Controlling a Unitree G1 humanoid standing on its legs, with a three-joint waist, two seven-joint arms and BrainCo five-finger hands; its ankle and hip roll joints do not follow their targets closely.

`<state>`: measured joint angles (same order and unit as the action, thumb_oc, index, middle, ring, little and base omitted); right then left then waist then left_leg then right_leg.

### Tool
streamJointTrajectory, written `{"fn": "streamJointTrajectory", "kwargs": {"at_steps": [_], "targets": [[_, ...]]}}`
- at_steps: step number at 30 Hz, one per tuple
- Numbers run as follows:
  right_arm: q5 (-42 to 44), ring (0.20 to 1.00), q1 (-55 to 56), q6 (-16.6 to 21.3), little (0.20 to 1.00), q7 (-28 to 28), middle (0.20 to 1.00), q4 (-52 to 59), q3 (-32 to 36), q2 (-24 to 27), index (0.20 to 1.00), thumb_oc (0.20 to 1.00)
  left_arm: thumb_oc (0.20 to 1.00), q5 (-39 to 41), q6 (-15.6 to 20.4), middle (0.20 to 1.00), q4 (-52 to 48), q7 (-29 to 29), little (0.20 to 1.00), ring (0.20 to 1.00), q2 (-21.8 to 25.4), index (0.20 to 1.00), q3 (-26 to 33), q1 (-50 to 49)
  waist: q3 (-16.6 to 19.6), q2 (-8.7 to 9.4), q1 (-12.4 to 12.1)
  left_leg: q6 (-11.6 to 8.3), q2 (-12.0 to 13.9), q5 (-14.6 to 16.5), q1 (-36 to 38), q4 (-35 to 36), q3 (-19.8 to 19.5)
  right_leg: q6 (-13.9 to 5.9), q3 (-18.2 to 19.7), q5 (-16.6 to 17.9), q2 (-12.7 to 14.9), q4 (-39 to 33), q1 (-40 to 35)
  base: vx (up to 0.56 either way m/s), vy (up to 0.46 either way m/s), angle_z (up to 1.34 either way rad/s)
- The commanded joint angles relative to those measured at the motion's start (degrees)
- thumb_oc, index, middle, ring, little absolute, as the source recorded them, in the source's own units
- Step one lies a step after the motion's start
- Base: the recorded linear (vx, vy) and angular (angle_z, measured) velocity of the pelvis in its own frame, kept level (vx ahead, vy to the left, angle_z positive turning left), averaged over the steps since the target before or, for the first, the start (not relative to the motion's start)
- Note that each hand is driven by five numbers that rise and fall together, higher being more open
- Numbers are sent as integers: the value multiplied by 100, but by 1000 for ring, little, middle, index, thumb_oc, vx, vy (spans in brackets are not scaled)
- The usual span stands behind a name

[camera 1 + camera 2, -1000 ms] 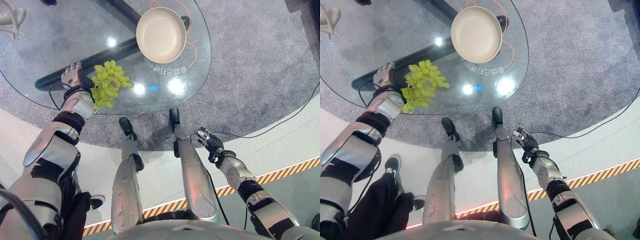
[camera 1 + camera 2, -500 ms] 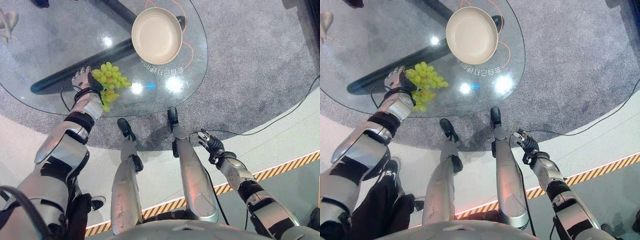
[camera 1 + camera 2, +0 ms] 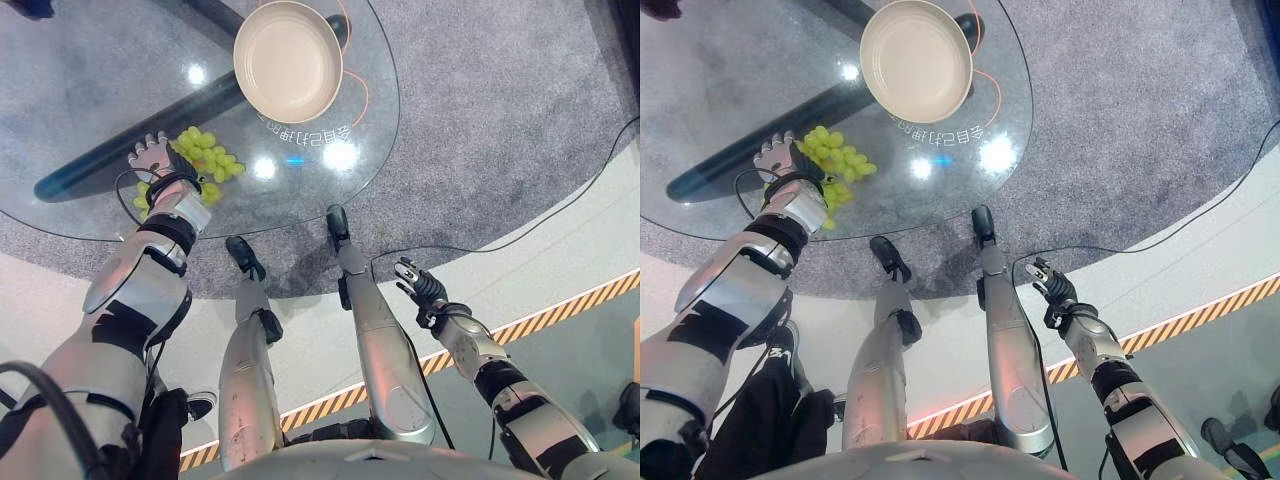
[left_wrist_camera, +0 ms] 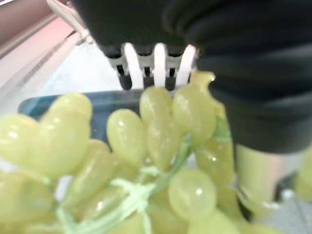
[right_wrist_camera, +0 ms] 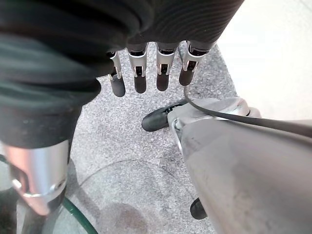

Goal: Pick up fruits into the plate

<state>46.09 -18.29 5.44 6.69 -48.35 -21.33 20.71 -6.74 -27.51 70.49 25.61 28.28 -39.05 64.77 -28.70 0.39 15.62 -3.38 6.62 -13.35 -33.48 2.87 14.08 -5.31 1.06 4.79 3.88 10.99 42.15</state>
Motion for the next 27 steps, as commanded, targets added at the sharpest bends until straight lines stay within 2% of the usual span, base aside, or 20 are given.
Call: {"fn": "streamJointTrajectory", "kwargs": {"at_steps": [1,12,18,21,23,24,27], "targets": [[146,1000,164,135,1000,30,1000,206,-169,-187,1000,1000,200,-135,-78,200,445,17,200,200,120,200,91,195,-109,557,13,-333,-10,444,20,-310,-35,11,-190,395,-318,-512,-205,0,0,0],[138,1000,155,106,1000,7,1000,285,-186,-187,1000,1000,200,-165,52,200,423,85,200,200,94,200,53,157,-109,521,-3,-342,-25,447,71,-304,-68,4,-190,389,-296,-517,-255,0,0,0],[145,1000,181,132,1000,16,1000,258,-154,-160,1000,1000,200,-51,333,200,327,120,200,200,99,200,82,53,-109,478,-45,-318,-46,479,220,-331,-104,17,-206,320,-290,-462,-407,0,0,0],[122,1000,194,146,1000,21,1000,242,-125,-137,1000,1000,200,236,799,200,168,133,200,200,101,200,217,-74,-109,433,-104,-297,-65,499,431,-324,-141,29,-224,252,-290,-426,-622,7,21,1],[100,1000,200,156,1000,20,1000,244,-110,-137,1000,1000,200,315,927,200,78,123,200,200,103,200,283,-132,-109,409,-128,-285,-75,505,519,-310,-161,34,-232,223,-296,-411,-707,13,30,3],[46,1000,225,161,1000,7,1000,266,-73,-135,1000,1000,200,469,1122,200,-96,116,200,200,119,200,359,-220,-109,367,-161,-268,-91,510,657,-278,-195,35,-239,187,-299,-401,-844,19,45,2],[-4,1000,287,213,1000,20,1000,284,-4,-106,1000,1000,200,624,1417,200,-388,79,200,200,158,200,499,-406,-109,276,-216,-244,-111,536,921,-227,-249,39,-253,112,-298,-411,-1121,23,56,1]]}}
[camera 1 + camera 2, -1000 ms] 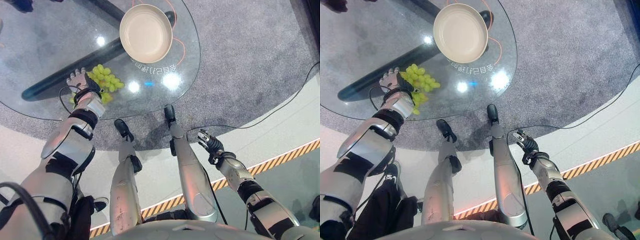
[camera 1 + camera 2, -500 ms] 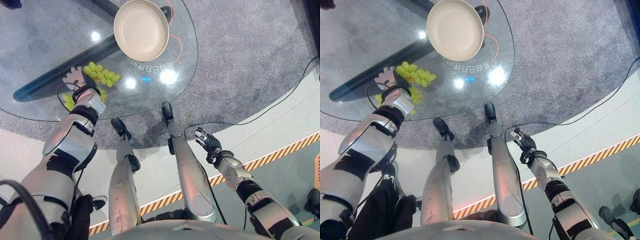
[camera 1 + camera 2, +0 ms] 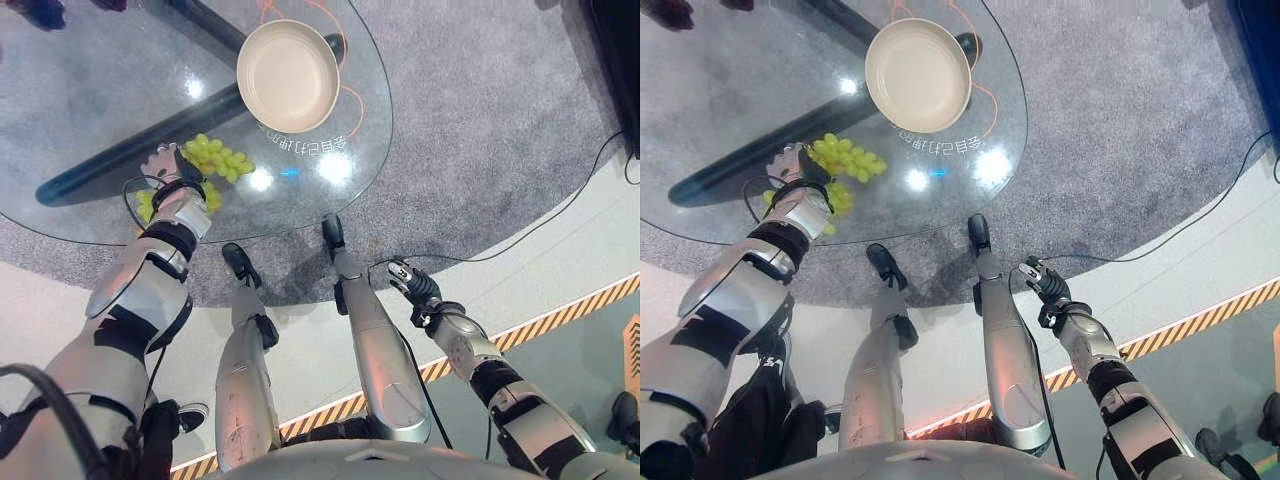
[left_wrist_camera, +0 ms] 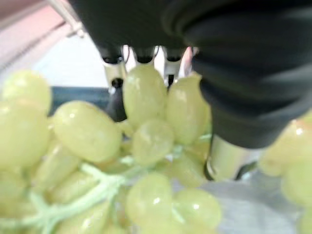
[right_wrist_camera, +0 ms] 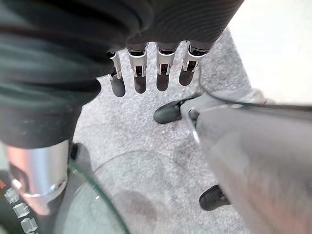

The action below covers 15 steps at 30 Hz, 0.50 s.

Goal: Pick up fruits into the plate

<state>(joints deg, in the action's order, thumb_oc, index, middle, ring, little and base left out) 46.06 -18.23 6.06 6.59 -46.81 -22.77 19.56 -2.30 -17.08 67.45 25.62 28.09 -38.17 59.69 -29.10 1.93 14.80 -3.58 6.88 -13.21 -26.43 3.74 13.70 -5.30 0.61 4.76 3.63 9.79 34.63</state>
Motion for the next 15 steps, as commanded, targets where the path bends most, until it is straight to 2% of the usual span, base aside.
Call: {"fn": "streamJointTrajectory", "kwargs": {"at_steps": [1,10,15], "targets": [[-20,1000,304,158,1000,33,1000,129,175,20,1000,1000,200,238,487,200,-199,48,200,200,202,200,452,20,-70,83,-155,-218,-142,531,332,-293,-222,40,-222,91,-271,-300,-488,27,58,1],[-299,1000,521,255,1000,-3,1000,248,484,57,1000,1000,200,538,1050,200,-1489,-211,200,200,470,200,934,-660,-69,-117,-364,-170,-205,620,1229,-90,-307,15,-385,-15,-180,-454,-1443,54,50,14],[-427,1000,717,347,1000,-44,1000,515,651,40,1000,1000,200,721,1342,200,-2220,-520,200,200,565,200,1207,-1195,160,-187,-472,-149,-235,672,1517,4,-337,-5,-480,-24,-100,-591,-1790,81,33,11]]}}
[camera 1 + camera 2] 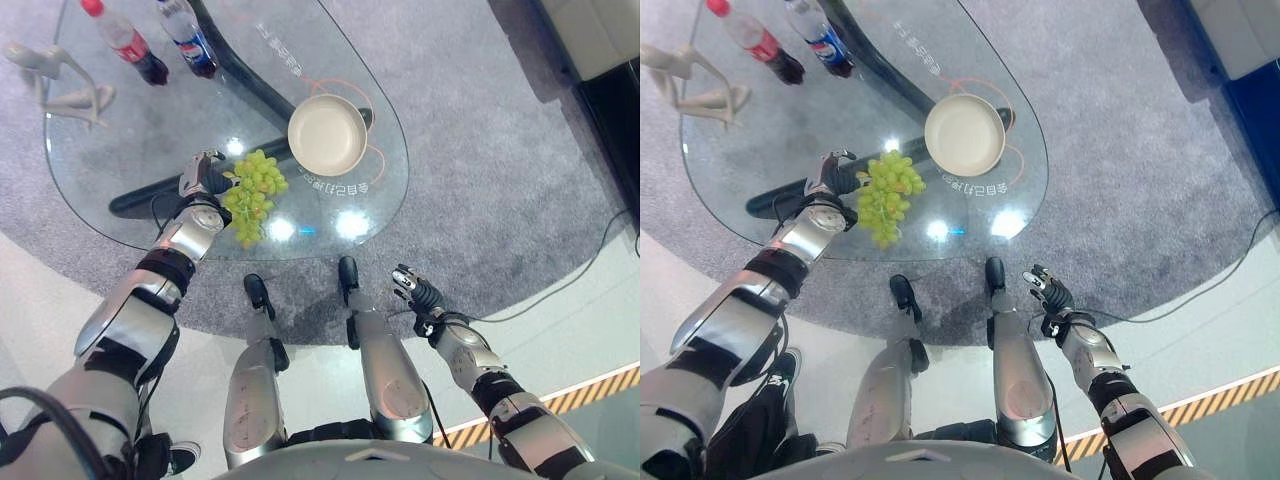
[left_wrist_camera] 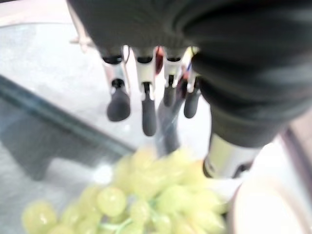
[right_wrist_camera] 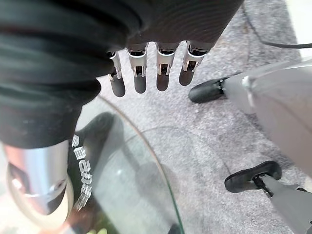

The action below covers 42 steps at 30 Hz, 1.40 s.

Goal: Pick up fruits into the plate

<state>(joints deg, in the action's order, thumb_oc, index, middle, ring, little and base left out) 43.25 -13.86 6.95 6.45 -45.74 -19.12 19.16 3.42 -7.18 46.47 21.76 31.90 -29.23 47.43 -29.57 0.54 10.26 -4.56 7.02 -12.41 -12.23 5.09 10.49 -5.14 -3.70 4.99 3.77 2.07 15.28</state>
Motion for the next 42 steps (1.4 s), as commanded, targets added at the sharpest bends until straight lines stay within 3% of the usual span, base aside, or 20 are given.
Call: {"fn": "streamJointTrajectory", "kwargs": {"at_steps": [1,9,16,17,18,23,31,36,42], "targets": [[-167,1000,302,278,1000,-19,1000,454,314,82,1000,1000,200,203,366,200,-251,-204,200,200,209,200,345,-51,249,-56,-34,-48,-253,604,130,-127,-17,-25,-69,-48,-98,161,100,57,24,9],[-472,1000,567,468,1000,-10,1000,1332,497,164,1000,1000,200,589,236,200,-1568,-845,200,200,523,200,572,-864,672,-56,-198,-32,-254,724,499,-97,-32,-51,-203,-121,-17,-14,-421,85,-2,6],[-508,1000,725,376,1000,18,1000,1691,634,172,1000,1000,200,163,-51,200,-1730,-1138,200,200,641,200,718,-1276,989,24,-310,20,-239,785,724,-149,-30,-43,-224,-229,-46,36,-712,116,-53,2],[-511,1000,769,312,1000,49,1000,1735,660,160,1000,1000,555,-47,-145,555,-1696,-1097,555,555,643,555,729,-1345,1029,43,-316,31,-231,799,760,-167,-20,-45,-218,-243,-53,50,-750,94,-53,0],[-523,1000,781,297,1000,62,1000,1740,664,157,1000,1000,1000,-177,-170,1000,-1678,-1076,1000,1000,646,1000,721,-1356,1037,47,-314,34,-228,803,767,-173,-17,-46,-213,-247,-57,55,-758,94,-56,1],[-504,1000,680,129,1000,42,1000,1732,548,189,1000,1000,1000,-643,-325,1000,-1347,-969,1000,1000,712,1000,529,-1127,927,85,-269,63,-206,820,677,-218,32,-44,-129,-221,-81,54,-657,-37,-42,-3],[-161,1000,254,123,1000,-63,1000,1490,187,262,1000,1000,1000,-944,-582,1000,-38,-326,1000,1000,538,1000,161,-146,288,218,-86,74,-181,786,182,-355,127,-23,2,-85,-141,102,-97,-147,-46,-13],[-18,1000,29,184,1000,6,1000,1161,42,257,1000,1000,1000,-834,-746,1000,762,-121,1000,1000,436,1000,13,371,1,275,53,2,-123,701,-45,-390,179,-7,64,-20,-186,133,206,-99,-36,-12],[198,1000,-181,178,1000,-34,1000,1038,-183,217,1000,1000,1000,-583,-987,1000,1540,144,1000,1000,348,1000,-225,929,-23,321,212,-76,-76,586,-492,-428,198,37,127,-4,-269,280,737,-72,-50,-9]]}}
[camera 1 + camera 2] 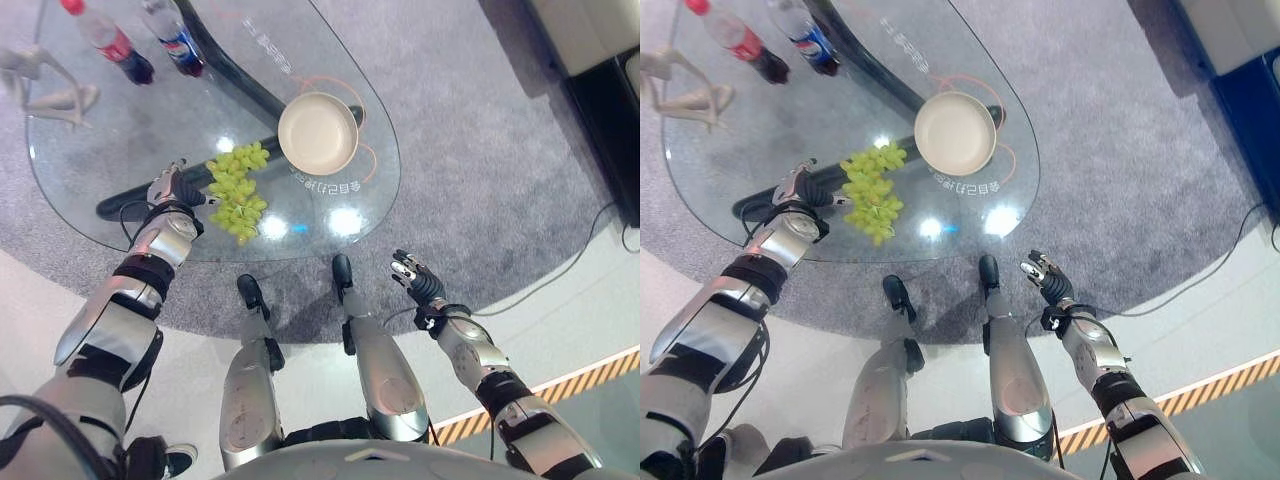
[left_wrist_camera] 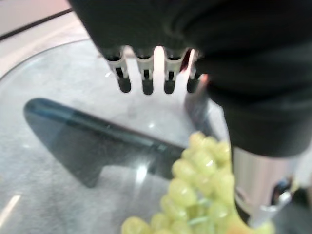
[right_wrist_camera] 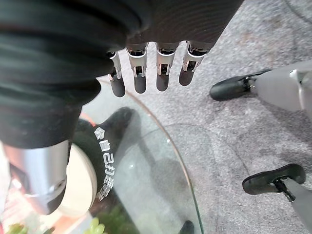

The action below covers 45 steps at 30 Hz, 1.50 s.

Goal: Pick up fruits into the plate

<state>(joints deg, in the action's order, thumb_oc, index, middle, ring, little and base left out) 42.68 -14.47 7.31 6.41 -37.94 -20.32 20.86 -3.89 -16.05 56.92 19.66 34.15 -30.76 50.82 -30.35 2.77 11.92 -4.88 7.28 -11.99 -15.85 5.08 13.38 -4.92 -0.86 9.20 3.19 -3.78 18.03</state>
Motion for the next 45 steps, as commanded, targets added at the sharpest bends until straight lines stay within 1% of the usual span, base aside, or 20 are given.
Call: {"fn": "streamJointTrajectory", "kwargs": {"at_steps": [1,6,13,16,21,23,24,25,27,31,33,38,45], "targets": [[282,1000,-137,142,1000,-30,1000,260,-84,39,1000,1000,1000,190,-144,1000,584,380,1000,1000,114,1000,-87,672,56,106,68,-55,-93,526,-211,-440,-92,23,-159,-429,-226,901,554,-74,-76,-10],[393,1000,-185,208,1000,-28,1000,166,-215,-7,1000,1000,1000,518,-202,1000,1132,449,1000,1000,-31,1000,-153,1051,56,115,208,-121,-64,425,-569,-453,-110,63,-110,-430,-323,1030,978,-42,-64,-6],[447,1000,-184,240,1000,-111,1000,227,-246,-47,1000,1000,1000,940,-366,1000,1281,561,1000,1000,-202,1000,-140,1209,56,90,305,-170,-46,349,-778,-403,-116,76,-64,-394,-374,1061,1250,-24,-44,-7],[451,1000,-186,246,1000,-116,1000,245,-236,-68,1000,1000,1000,989,-437,1000,1399,592,1000,1000,-276,1000,-98,1252,56,79,345,-194,-32,321,-823,-386,-113,73,-49,-376,-383,1065,1318,-14,-27,-6],[477,1000,-195,271,1000,-102,1000,286,-260,-89,1000,1000,1000,969,-777,1000,1593,595,1000,1000,-390,1000,-157,1363,56,88,409,-221,-13,298,-887,-375,-78,66,-19,-352,-389,1043,1390,-6,-10,-3],[492,1000,-206,271,1000,-98,1000,302,-279,-87,1000,1000,809,931,-869,809,1650,613,809,809,-411,809,-192,1395,56,99,420,-223,-12,288,-907,-377,-69,68,-14,-340,-391,1043,1413,0,0,0],[504,1000,-201,271,1000,-95,1000,311,-292,-85,1000,1000,416,877,-951,416,1694,629,416,416,-437,416,-215,1396,56,110,430,-223,-17,303,-879,-362,-65,63,-13,-369,-387,1049,1394,0,0,0],[511,1000,-230,279,1000,-101,1000,312,-299,-91,1000,1000,200,858,-996,200,1747,627,200,200,-444,200,-238,1437,56,112,433,-226,-8,281,-931,-372,-60,69,-9,-336,-391,1048,1444,-2,6,-3],[541,1000,-243,292,1000,-112,1000,363,-337,-81,1000,1000,200,846,-1152,200,1858,672,200,200,-454,200,-303,1489,56,130,460,-230,-5,270,-957,-363,-37,68,2,-329,-390,1048,1484,-14,6,-3],[550,1000,-232,323,1000,-110,1000,398,-378,-85,1000,1000,200,793,-1298,200,1963,752,200,200,-464,200,-358,1540,56,159,485,-233,-8,286,-977,-359,-14,63,18,-349,-386,1047,1508,-6,5,-7],[560,1000,-242,292,1000,-114,1000,448,-386,-84,1000,1000,200,731,-1317,200,2020,756,200,200,-435,200,-358,1594,56,185,493,-241,7,268,-1022,-357,5,60,23,-311,-386,1030,1556,-19,-8,-6],[574,1000,-213,270,1000,-87,1000,455,-411,-91,1000,1000,200,708,-1247,200,2008,810,200,200,-421,200,-398,1618,56,203,489,-236,12,264,-996,-330,16,61,24,-305,-396,1017,1539,0,0,0],[590,1000,-225,266,1000,-34,1000,383,-415,-92,1000,1000,200,685,-954,200,1933,822,200,200,-407,200,-409,1577,56,182,453,-224,1,301,-810,-305,-18,66,3,-367,-403,1015,1343,-1,1,1]]}}
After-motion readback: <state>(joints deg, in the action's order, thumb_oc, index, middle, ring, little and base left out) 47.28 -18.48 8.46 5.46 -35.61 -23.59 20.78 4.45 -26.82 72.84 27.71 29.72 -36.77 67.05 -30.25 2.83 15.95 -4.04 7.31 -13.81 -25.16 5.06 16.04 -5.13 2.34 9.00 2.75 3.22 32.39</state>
